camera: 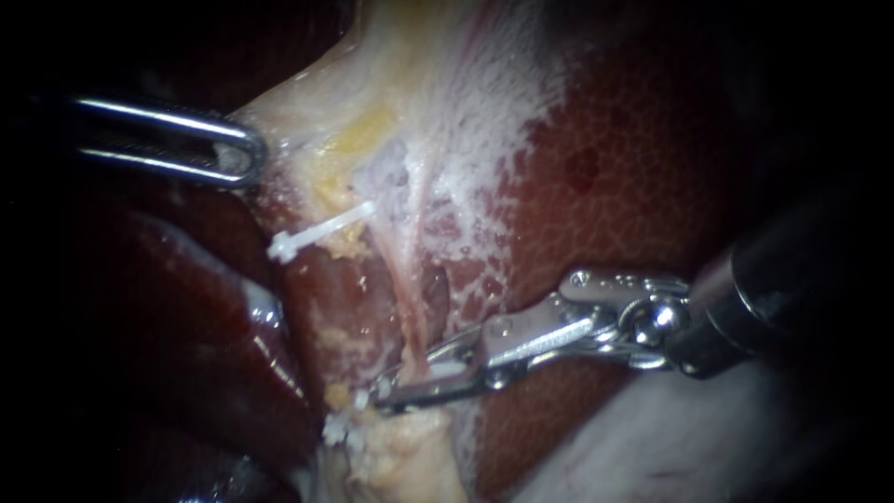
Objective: Going back first clip right tube
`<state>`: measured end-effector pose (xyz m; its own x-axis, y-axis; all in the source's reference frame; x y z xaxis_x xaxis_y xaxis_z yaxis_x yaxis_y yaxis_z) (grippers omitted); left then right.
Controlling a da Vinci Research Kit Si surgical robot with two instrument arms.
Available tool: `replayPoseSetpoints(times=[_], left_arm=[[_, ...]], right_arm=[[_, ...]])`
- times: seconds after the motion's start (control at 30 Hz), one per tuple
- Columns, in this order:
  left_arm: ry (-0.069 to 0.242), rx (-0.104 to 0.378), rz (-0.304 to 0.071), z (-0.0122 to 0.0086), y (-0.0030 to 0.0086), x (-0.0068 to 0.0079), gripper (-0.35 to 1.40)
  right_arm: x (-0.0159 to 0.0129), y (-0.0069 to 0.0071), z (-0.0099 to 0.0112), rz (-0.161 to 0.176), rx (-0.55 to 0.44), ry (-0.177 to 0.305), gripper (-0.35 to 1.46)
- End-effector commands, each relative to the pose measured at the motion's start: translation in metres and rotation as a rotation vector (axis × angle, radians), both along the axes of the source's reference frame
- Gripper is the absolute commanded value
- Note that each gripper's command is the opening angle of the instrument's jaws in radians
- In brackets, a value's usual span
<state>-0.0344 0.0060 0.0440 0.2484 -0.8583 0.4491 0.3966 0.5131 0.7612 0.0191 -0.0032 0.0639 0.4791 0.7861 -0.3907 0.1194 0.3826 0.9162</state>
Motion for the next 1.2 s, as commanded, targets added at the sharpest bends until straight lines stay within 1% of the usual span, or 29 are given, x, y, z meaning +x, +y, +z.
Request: replayPoseSetpoints(times=[0.03, 0.6, 0.7, 0.77, 0.83, 0.93, 1.0, 1.07, 1.2], left_arm=[[0.000, 0.000, 0.000, 0.0000, 0.0000, 0.0000, -0.35], [0.000, 0.000, 0.000, 0.0000, 0.0000, 0.0000, -0.35], [0.000, 0.000, 0.000, 0.0000, 0.0000, 0.0000, -0.35], [0.000, 0.000, 0.000, 0.0000, 0.0000, 0.0000, -0.35], [0.000, 0.000, 0.000, 0.0000, 0.0000, 0.0000, -0.35], [0.000, 0.000, 0.000, 0.0000, 0.0000, 0.0000, -0.35], [0.000, 0.000, 0.000, 0.0000, -0.0001, 0.0000, -0.35], [0.000, 0.000, 0.000, 0.0000, -0.0001, 0.0000, -0.35], [0.000, 0.000, 0.000, 0.0000, -0.0001, 0.0001, -0.35]], right_arm=[[0.0000, 0.0000, -0.0001, -0.001, 0.004, 0.001, -0.35], [-0.0001, 0.0000, -0.0001, 0.002, 0.025, -0.009, -0.35], [-0.0001, -0.0001, -0.0002, 0.015, 0.037, -0.021, -0.34], [0.0000, -0.0002, -0.0002, 0.022, 0.041, -0.026, -0.08], [0.0000, -0.0002, -0.0003, 0.034, 0.042, -0.032, 0.06], [0.0001, -0.0002, -0.0004, 0.071, 0.030, -0.046, 0.37], [0.0003, -0.0001, -0.0005, 0.114, 0.018, -0.063, 0.45], [0.0004, -0.0001, -0.0007, 0.130, 0.017, -0.074, 0.52], [0.0005, -0.0002, -0.0009, 0.158, 0.017, -0.088, 0.58]])
